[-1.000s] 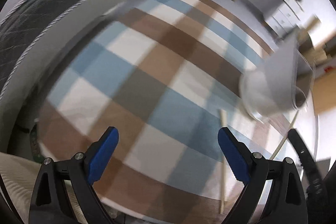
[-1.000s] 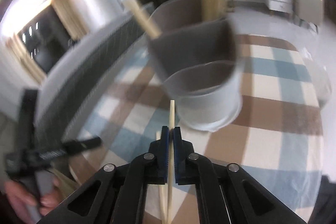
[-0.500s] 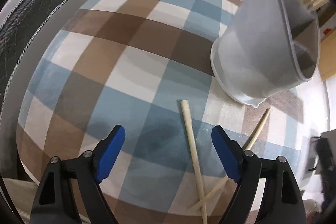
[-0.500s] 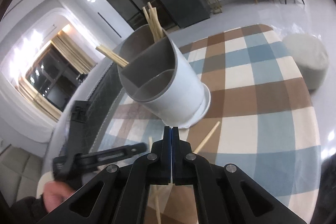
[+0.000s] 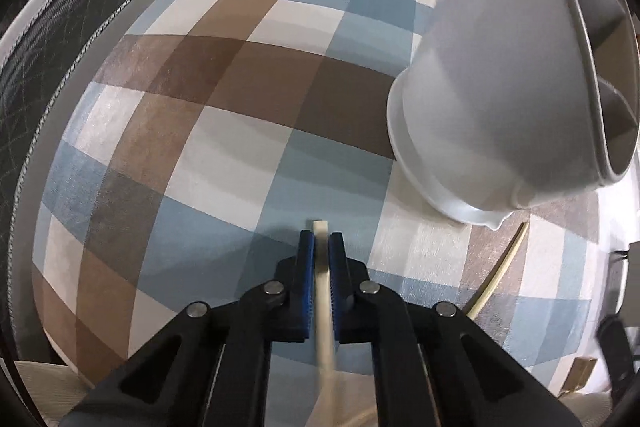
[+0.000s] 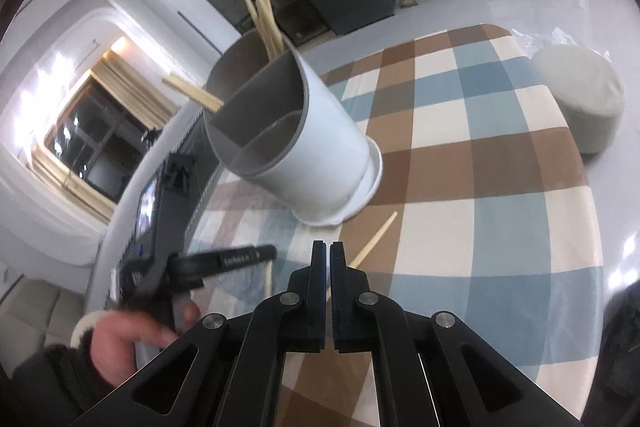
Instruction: Organize utensils
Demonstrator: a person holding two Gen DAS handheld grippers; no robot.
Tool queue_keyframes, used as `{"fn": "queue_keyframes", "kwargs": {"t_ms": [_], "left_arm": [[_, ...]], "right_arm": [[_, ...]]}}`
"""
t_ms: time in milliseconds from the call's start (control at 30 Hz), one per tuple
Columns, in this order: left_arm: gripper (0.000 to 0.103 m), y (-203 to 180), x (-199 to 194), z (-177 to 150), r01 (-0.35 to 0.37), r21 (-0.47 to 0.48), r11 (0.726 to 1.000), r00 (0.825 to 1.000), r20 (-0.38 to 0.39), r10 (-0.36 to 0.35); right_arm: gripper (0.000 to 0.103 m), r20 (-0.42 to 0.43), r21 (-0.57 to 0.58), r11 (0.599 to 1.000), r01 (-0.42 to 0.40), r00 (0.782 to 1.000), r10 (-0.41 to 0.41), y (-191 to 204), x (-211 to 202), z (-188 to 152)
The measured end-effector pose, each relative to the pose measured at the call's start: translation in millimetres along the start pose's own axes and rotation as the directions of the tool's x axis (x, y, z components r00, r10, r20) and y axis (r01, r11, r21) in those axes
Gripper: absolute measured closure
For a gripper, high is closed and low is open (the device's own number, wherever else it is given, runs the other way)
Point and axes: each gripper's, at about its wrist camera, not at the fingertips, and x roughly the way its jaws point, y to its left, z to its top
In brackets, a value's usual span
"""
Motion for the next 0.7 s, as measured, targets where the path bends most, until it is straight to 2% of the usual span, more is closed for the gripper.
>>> {"fn": "queue_keyframes", "kwargs": {"t_ms": [67, 133, 200, 233, 267, 333, 433, 500, 600, 633, 667, 700], "left_arm": [[0.101, 6, -2, -1, 0.019, -0.014, 1.000, 1.000, 0.001, -0.019], [0.101, 17, -8, -2, 0.033, -0.028, 0.999, 0.999, 0.011, -0.032], [0.101, 28, -19, -4, 0.047, -0.031, 0.998, 0.998, 0.033, -0.046], [0.101, 36, -24, -3, 0.050, -0.031, 0.998, 0.998, 0.045, -0.049], [0.101, 41, -29, -3, 0.062, -0.037, 0.997, 0.996, 0.059, -0.060], [0.101, 54, -43, -4, 0.099, -0.048, 0.994, 0.991, 0.091, -0.095], [0.101, 65, -60, -7, 0.163, -0.041, 0.986, 0.979, 0.131, -0.156], [0.101, 75, -69, -9, 0.173, -0.041, 0.984, 0.974, 0.157, -0.165], [0.101, 81, -74, -11, 0.213, -0.068, 0.975, 0.966, 0.168, -0.199], [0.101, 83, -75, -10, 0.228, -0.080, 0.970, 0.963, 0.168, -0.213], [0.101, 88, -75, -8, 0.247, -0.093, 0.965, 0.959, 0.170, -0.229], [0.101, 91, -76, -6, 0.254, -0.105, 0.962, 0.956, 0.175, -0.234]], "right_arm": [[0.096, -0.027, -0.031, 0.999, 0.013, 1.000, -0.014, 3, 2, 0], [0.082, -0.065, -0.088, 0.996, 0.026, 0.997, -0.032, 9, 6, 0], [0.074, -0.117, -0.168, 0.985, 0.034, 0.992, -0.054, 19, 13, 0], [0.074, -0.146, -0.211, 0.977, 0.022, 0.988, -0.054, 25, 17, -1], [0.073, -0.176, -0.270, 0.963, 0.015, 0.982, -0.065, 32, 20, -3], [0.071, -0.236, -0.416, 0.910, -0.010, 0.967, -0.097, 48, 27, -9], [0.071, -0.323, -0.622, 0.777, -0.092, 0.935, -0.148, 73, 41, -23], [0.071, -0.377, -0.734, 0.657, -0.172, 0.908, -0.182, 90, 53, -35], [0.072, -0.453, -0.817, 0.484, -0.313, 0.868, -0.203, 109, 68, -52], [0.072, -0.486, -0.826, 0.434, -0.361, 0.846, -0.221, 114, 74, -57], [0.072, -0.501, -0.842, 0.367, -0.396, 0.826, -0.257, 120, 82, -64], [0.072, -0.510, -0.847, 0.330, -0.417, 0.812, -0.282, 123, 88, -68]]}}
